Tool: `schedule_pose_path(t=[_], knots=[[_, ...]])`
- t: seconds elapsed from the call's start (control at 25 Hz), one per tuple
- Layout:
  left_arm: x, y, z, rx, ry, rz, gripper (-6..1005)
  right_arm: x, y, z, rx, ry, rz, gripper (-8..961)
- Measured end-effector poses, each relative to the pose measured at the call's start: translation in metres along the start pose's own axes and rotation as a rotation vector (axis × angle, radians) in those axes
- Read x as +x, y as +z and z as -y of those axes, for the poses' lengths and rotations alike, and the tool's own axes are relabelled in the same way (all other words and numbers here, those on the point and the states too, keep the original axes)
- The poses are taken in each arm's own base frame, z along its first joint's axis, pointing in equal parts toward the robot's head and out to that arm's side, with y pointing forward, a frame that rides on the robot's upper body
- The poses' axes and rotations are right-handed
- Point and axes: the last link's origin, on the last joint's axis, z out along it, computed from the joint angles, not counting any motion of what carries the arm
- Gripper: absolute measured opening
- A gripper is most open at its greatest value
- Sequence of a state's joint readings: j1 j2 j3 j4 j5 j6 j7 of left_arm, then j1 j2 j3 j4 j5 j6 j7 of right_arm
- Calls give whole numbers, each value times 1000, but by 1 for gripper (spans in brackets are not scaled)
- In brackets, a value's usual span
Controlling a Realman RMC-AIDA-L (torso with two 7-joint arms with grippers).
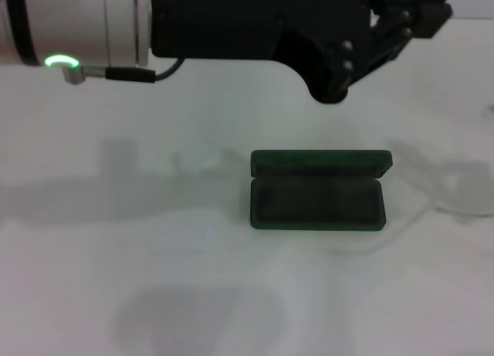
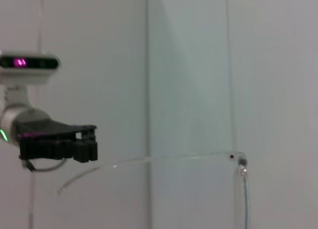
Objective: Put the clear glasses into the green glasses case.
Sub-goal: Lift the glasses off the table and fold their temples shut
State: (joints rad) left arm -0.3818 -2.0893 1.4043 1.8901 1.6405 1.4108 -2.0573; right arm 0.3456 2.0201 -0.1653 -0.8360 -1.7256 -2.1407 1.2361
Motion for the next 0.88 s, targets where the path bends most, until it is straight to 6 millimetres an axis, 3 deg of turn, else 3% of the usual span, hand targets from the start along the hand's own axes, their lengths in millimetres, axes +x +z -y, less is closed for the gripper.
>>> schedule_pose_path(t=[0.28,0.4,0.88], knots=[[1,1,-5,-35,-9,-34,44,39,65,-11,-198,86,34,55],[2,2,-7,-45,-14,-40,44,46,82,-15,-241,113,43,55],[-12,11,-9,-91,-65,-30,45,52,108,-24,-327,140,86,55]])
